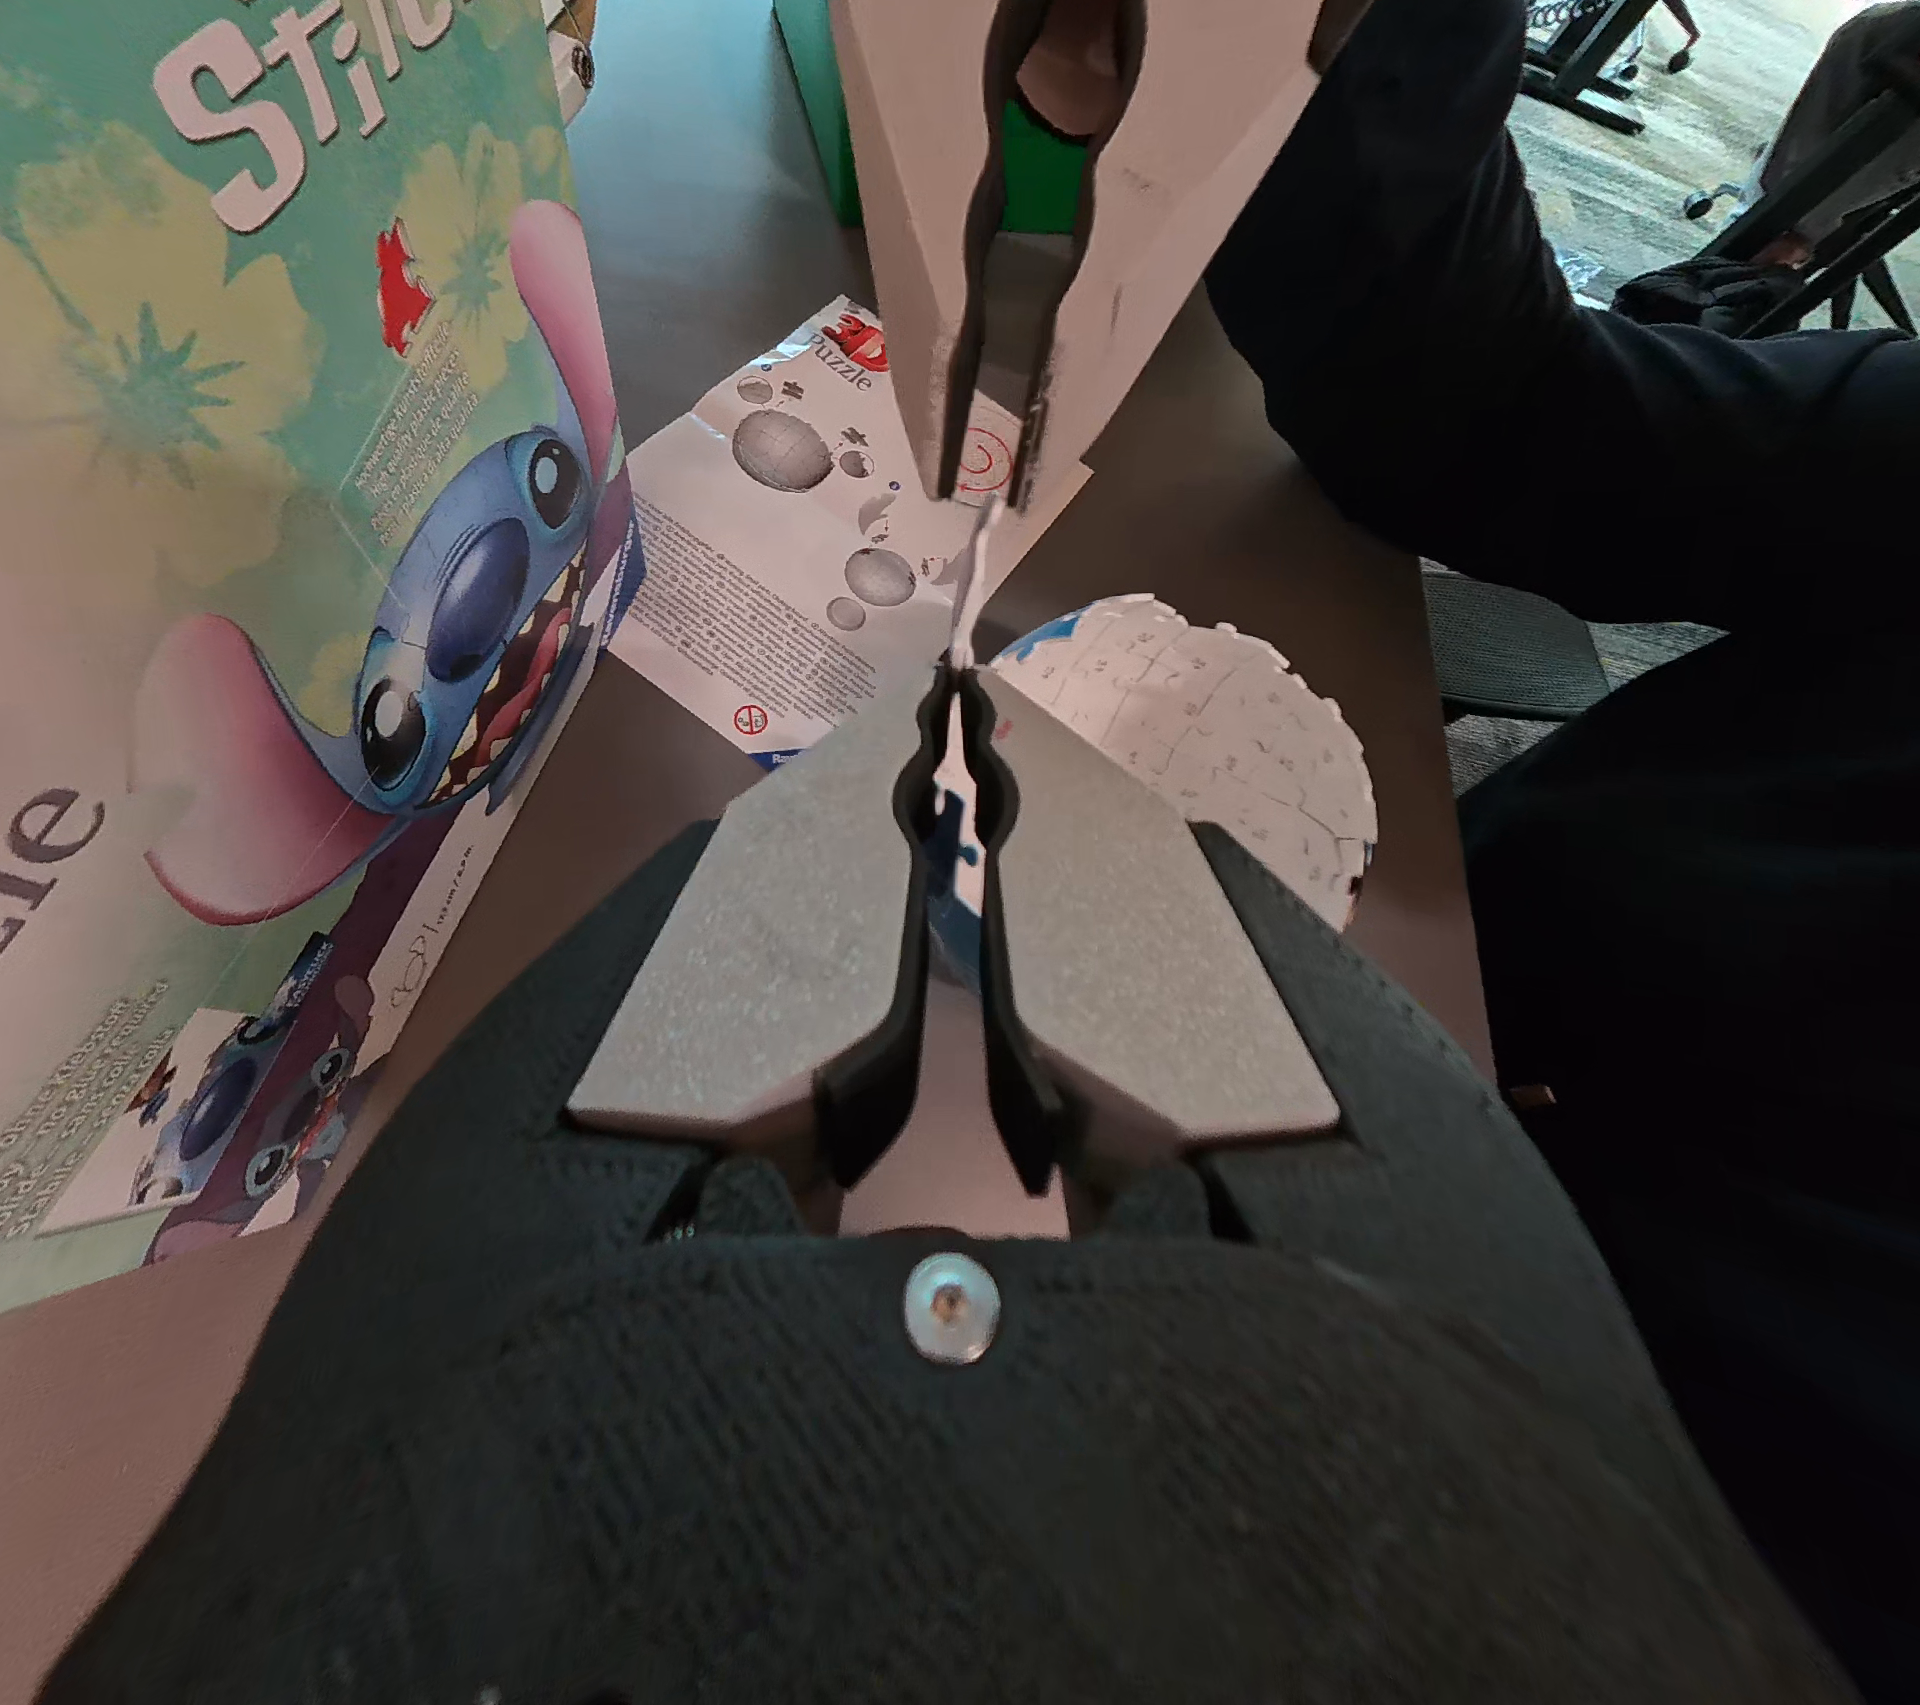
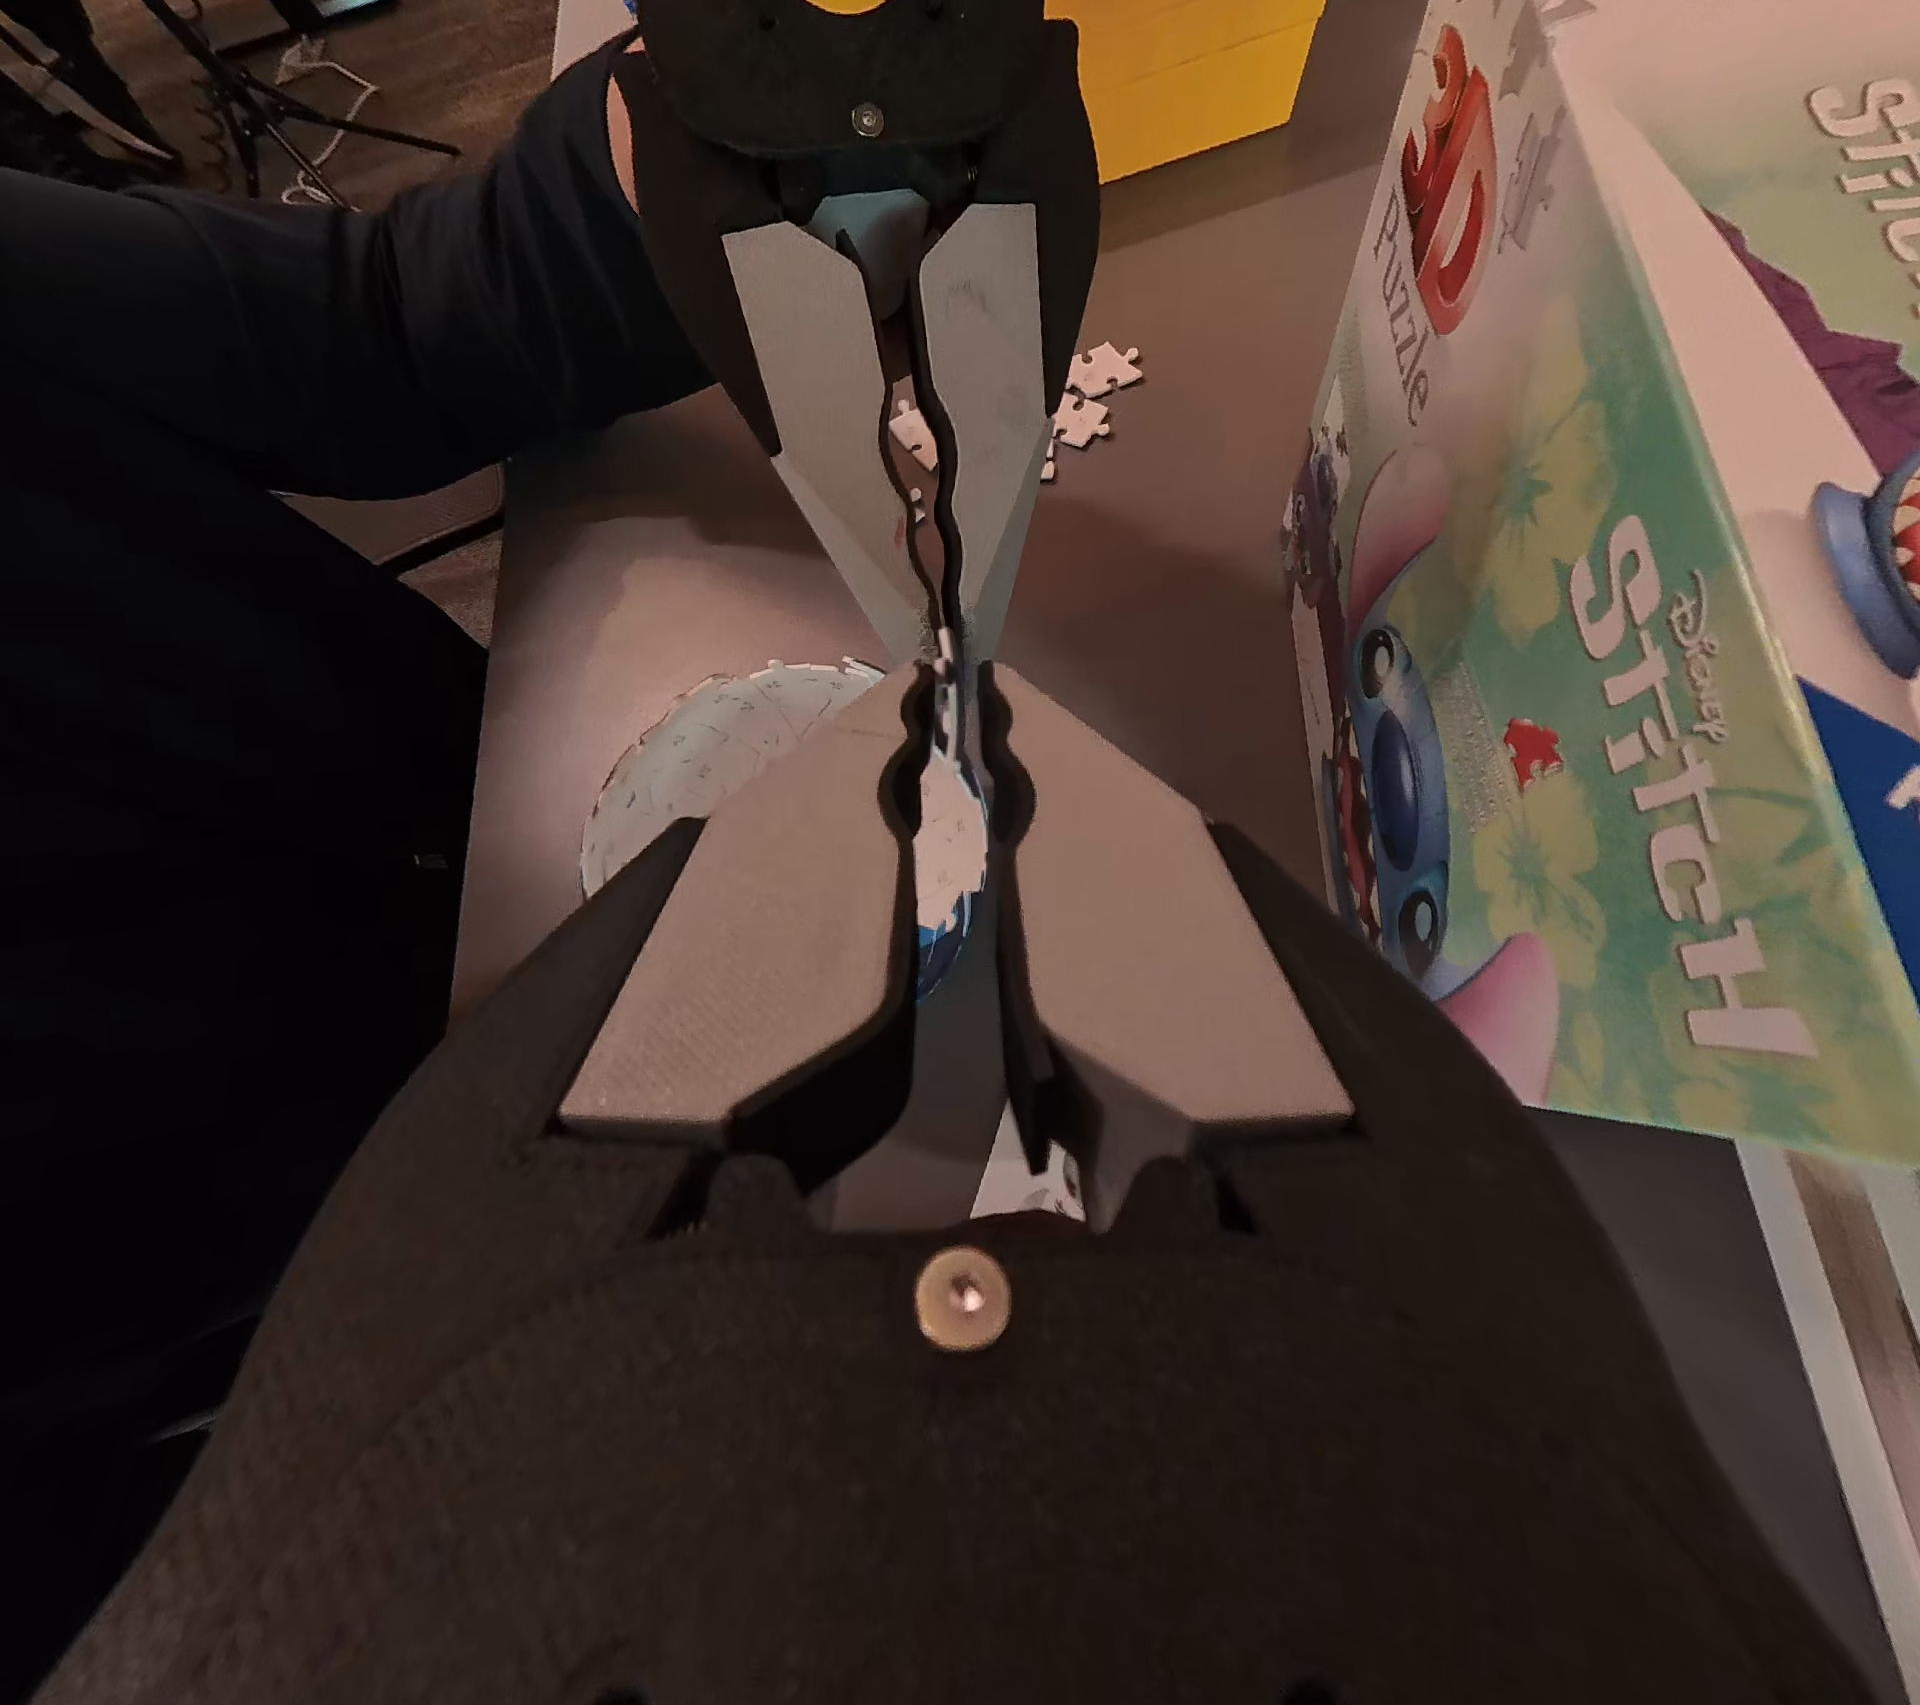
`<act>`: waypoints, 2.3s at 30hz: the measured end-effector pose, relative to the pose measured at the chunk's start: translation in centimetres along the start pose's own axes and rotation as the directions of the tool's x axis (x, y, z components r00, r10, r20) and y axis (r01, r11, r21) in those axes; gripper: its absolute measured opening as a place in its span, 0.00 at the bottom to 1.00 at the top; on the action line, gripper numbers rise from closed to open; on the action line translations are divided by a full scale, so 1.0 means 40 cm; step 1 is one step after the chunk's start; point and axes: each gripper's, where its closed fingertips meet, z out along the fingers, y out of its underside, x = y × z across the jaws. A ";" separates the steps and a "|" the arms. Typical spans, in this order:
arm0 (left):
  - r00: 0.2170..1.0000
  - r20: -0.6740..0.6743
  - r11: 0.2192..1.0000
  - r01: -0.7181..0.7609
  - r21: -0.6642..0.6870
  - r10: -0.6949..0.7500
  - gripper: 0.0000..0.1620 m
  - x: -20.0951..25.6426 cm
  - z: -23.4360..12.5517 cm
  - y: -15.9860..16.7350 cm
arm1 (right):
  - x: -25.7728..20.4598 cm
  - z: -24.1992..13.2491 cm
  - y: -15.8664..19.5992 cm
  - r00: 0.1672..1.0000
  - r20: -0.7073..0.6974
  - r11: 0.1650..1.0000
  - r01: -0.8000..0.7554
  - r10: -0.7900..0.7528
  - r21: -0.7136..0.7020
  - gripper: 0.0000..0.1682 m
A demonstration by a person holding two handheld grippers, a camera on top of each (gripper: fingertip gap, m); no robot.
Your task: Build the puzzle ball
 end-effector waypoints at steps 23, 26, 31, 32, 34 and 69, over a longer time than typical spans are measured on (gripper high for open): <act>0.997 -0.067 0.999 0.035 0.040 -0.032 0.00 0.018 -0.013 -0.015 | -0.002 -0.023 -0.018 1.000 0.004 0.999 -0.003 0.003 0.054 0.06; 0.995 -0.079 0.997 0.058 0.042 -0.055 0.00 0.017 -0.014 -0.014 | -0.009 -0.012 -0.014 1.000 0.023 0.999 -0.001 0.000 0.041 0.06; 0.983 -0.143 0.991 0.126 0.050 -0.118 0.00 0.026 -0.016 -0.016 | -0.010 0.000 -0.007 1.000 0.031 1.000 -0.003 0.002 0.023 0.05; 0.979 -0.162 0.990 0.135 0.047 -0.126 0.00 0.032 -0.015 -0.015 | -0.009 0.002 -0.006 0.999 0.033 1.000 -0.005 0.004 0.021 0.04; 0.979 -0.163 0.991 0.132 0.037 -0.125 0.00 0.033 -0.012 -0.011 | -0.011 0.007 -0.002 0.999 0.043 1.000 -0.007 0.006 0.012 0.00; 0.957 0.186 0.961 0.183 0.210 -0.223 0.09 0.015 -0.141 0.246 | -0.067 0.081 0.095 0.967 -0.230 0.994 0.111 -0.110 -0.006 0.00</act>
